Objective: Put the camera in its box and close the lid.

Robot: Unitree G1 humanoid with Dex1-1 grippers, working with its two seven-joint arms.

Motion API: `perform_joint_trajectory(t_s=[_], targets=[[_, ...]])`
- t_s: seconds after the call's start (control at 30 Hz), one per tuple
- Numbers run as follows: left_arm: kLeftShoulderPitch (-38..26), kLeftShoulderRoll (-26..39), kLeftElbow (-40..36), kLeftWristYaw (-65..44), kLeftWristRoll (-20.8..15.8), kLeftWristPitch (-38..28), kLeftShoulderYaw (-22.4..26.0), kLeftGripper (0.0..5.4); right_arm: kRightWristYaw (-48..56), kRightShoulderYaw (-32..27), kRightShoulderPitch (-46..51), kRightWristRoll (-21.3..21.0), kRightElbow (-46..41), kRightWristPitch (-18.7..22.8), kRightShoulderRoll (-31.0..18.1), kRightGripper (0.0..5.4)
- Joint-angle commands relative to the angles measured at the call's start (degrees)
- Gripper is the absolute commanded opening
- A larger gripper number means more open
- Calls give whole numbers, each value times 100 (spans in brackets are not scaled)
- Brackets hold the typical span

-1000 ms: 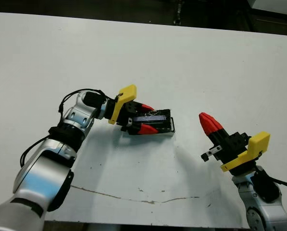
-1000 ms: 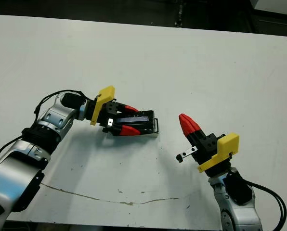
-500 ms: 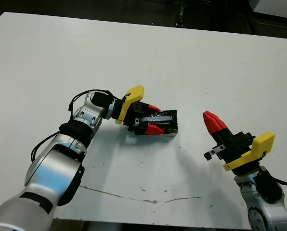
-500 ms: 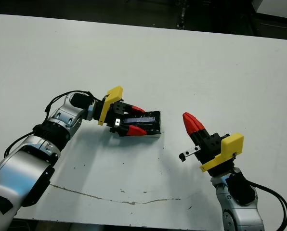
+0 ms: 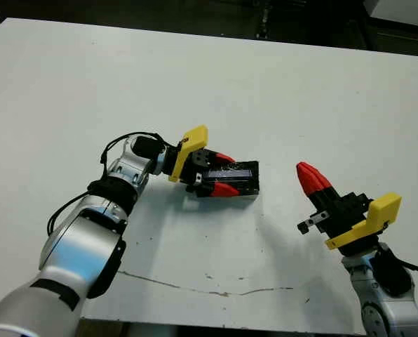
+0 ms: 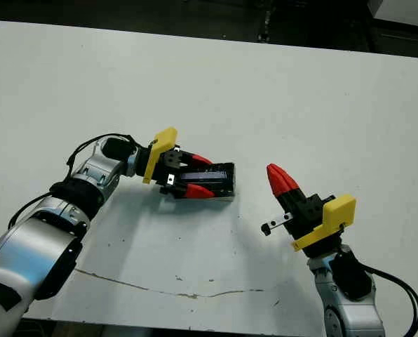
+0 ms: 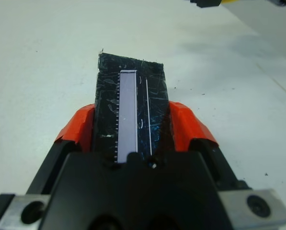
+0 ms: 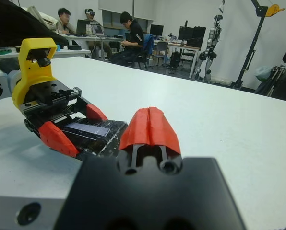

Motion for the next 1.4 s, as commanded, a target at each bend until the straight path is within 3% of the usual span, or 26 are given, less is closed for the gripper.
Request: perform_joint_trajectory(t_s=[0.03,0.27,0.47,0.73,0.87,1.2,1.33,1.4], targets=[[420,-858,-15,743,716,523,-591,361,0,-73,60,86,-22,9,-24,0],[664,-834,-588,1228,914,828,-675,463,-55,-62,98,14,-94,101,-86,0],[662,-849,-648,1217,945,688,-746,539,-56,-62,103,-22,-85,35,-73,0],[649,-847,-658,1180,918,687,-742,539,-2,-65,99,3,-68,45,-95,0],[716,-786,-933,986,572,1397,-518,539,-1,-76,100,5,-47,15,-84,0],[1421,408,-3709,383,-190,3196,-283,539,56,-83,64,53,1,-18,-58,0],[1617,873,-4413,317,-575,3940,17,539,109,-67,47,59,43,-87,-42,0],[1679,1171,-4660,401,-575,3932,161,539,137,-61,42,82,59,-99,-35,0]])
